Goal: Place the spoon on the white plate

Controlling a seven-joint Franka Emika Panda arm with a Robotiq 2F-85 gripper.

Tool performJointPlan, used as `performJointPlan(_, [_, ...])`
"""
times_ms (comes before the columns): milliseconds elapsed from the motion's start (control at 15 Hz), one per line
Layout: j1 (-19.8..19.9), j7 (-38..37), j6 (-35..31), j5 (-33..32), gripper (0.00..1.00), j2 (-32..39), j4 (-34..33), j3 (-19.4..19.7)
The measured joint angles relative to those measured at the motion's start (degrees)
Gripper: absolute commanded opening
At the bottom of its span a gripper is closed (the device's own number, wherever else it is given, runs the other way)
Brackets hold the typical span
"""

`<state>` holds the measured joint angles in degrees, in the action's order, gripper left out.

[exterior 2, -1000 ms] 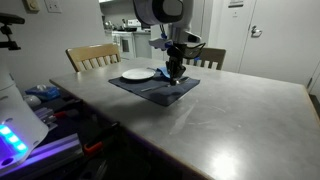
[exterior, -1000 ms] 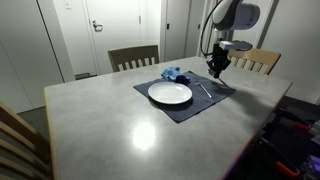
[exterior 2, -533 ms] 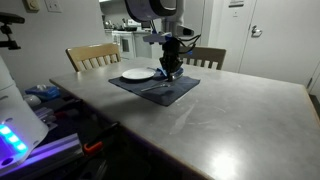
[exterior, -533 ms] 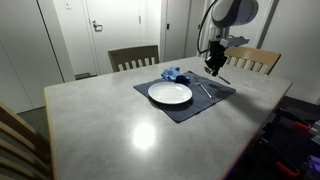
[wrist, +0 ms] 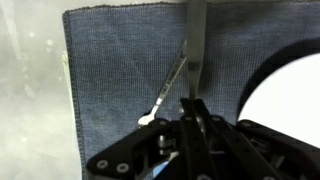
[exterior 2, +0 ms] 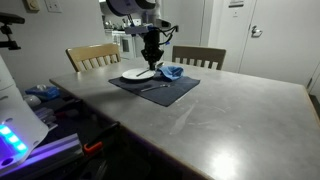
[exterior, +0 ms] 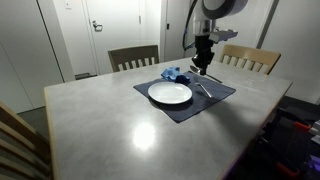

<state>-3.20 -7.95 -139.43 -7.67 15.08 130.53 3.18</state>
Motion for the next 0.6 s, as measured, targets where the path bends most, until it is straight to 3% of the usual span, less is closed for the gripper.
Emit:
performJointPlan(267, [-3.65,-2.61,3.28,-2.0,0.02,-0.89,-0.63,-2.48])
performJointPlan(600, [-4.78,-0.18,8.7,-5.04,0.02,-0.11,-3.14,-4.53])
